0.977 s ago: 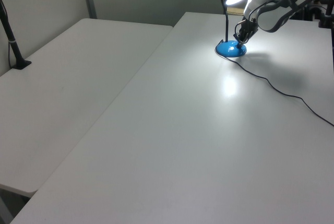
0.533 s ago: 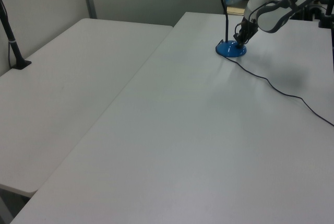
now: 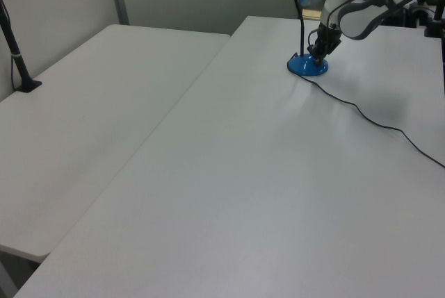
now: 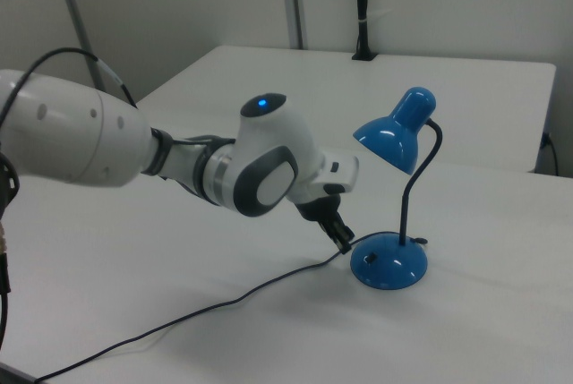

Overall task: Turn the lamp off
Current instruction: 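Press down on the switch with the gripper fingertips, then lift the gripper up and away from the lamp base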

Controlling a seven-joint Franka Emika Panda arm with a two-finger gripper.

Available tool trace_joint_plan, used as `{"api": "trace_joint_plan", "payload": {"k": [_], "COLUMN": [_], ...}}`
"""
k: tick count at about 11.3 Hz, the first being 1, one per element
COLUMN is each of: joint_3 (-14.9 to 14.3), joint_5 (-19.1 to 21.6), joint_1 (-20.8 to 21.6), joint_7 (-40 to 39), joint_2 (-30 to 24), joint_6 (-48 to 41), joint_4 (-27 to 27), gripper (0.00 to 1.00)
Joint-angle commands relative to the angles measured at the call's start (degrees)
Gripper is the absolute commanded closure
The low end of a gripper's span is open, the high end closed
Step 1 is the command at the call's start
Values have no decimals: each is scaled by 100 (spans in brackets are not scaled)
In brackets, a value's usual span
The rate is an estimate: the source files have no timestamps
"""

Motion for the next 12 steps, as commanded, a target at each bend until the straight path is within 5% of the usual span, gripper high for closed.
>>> {"api": "trace_joint_plan", "payload": {"k": [1,4,9,12], "joint_3": [246,431,431,422], "joint_5": [-96,-104,1,509], "joint_1": [49,355,1488,1867], "joint_7": [157,9,-1001,-1555], "joint_2": [-498,-675,-876,-1183], "joint_6": [-972,-2463,-4022,-4726], "joint_4": [-51,456,1258,1592], "gripper": [100,100,100,100]}}
